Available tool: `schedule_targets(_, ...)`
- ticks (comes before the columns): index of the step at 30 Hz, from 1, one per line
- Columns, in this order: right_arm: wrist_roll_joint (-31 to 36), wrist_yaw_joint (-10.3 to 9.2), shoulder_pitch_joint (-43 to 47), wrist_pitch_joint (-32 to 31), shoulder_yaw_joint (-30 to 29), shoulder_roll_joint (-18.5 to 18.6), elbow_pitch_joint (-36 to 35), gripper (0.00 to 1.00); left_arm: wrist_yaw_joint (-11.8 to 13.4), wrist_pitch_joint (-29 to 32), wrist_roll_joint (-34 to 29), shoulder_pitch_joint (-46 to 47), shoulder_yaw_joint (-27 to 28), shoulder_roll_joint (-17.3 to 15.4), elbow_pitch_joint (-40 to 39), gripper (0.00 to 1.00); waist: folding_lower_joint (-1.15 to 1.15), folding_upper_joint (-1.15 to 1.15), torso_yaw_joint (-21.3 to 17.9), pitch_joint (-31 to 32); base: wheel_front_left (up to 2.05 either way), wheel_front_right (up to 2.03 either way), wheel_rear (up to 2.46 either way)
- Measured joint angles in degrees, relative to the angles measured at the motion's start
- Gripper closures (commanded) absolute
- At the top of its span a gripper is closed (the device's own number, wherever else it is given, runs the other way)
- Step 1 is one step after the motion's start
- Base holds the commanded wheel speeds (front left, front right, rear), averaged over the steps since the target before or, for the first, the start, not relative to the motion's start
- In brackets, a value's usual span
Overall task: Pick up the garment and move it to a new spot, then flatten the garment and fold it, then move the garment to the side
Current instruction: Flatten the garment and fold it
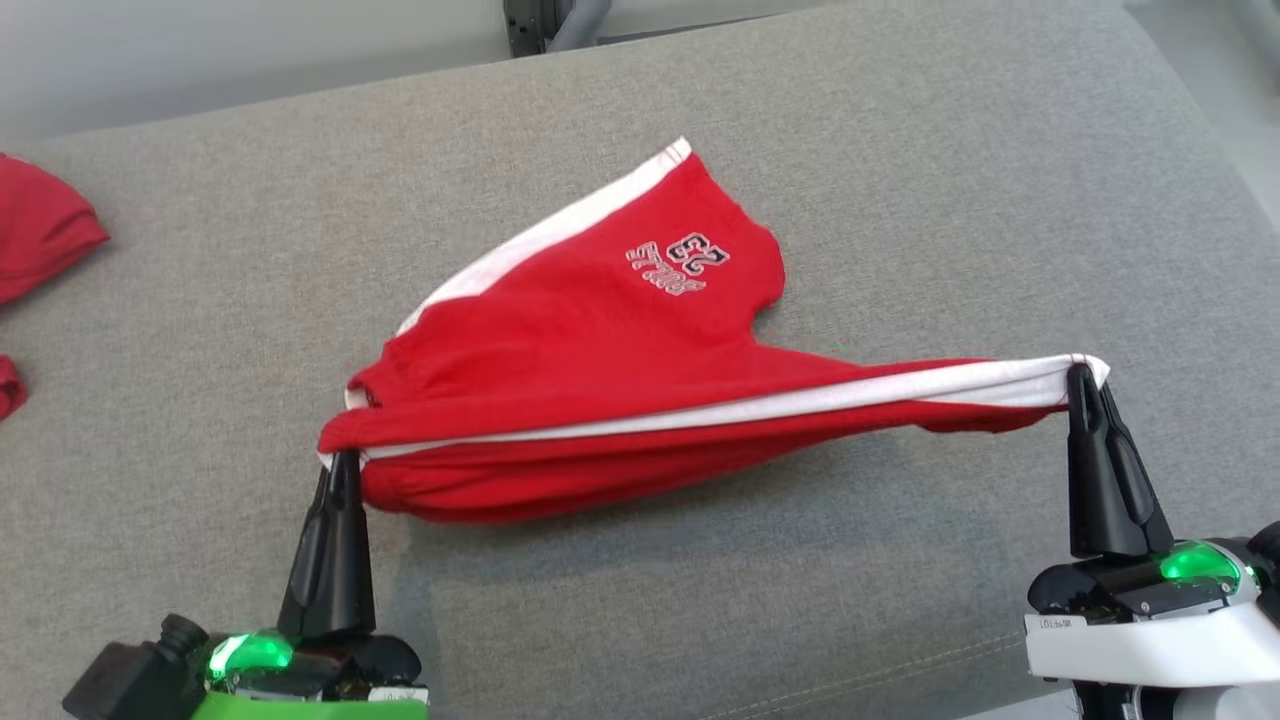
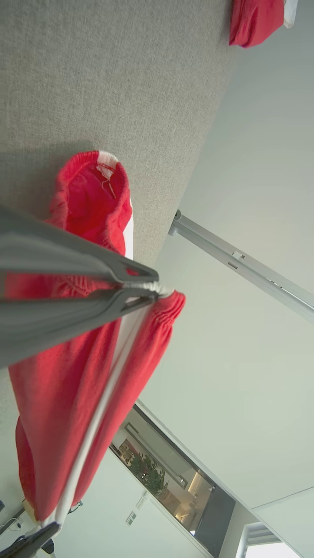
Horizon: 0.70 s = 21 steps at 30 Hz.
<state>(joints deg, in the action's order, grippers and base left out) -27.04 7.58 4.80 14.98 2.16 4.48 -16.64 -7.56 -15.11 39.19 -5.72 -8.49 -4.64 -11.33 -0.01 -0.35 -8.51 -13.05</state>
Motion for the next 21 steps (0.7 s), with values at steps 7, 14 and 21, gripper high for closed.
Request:
schedule_targets(7, -0.07, 0.02, 1.33, 0.0, 0.42, 0.87, 1.63, 1.0, 0.0, -0.01, 0.34, -2.62, -0.96, 0.45, 0.93, 1.0, 0.0, 0.0, -0.47, 1.87, 0.0, 0.0, 0.0)
schedule_targets(14, -1.04, -0.01, -6.51, 0.01, 1.42, 3.15, 11.23, 1.0, 0.0, -0.01, 0.58, 3.31, -2.9, 1.05, 10.51, 1.0, 0.0, 0.0, 2.28, 1.07, 0.0, 0.0, 0.0)
schedule_targets(21, -1.21, -0.01, -17.16, 0.01, 3.65, 6.16, 22.3, 1.0, 0.3, -0.03, 1.05, 12.58, -3.36, 1.7, 20.13, 1.0, 0.0, 0.0, 6.05, -0.16, 0.0, 0.0, 0.0)
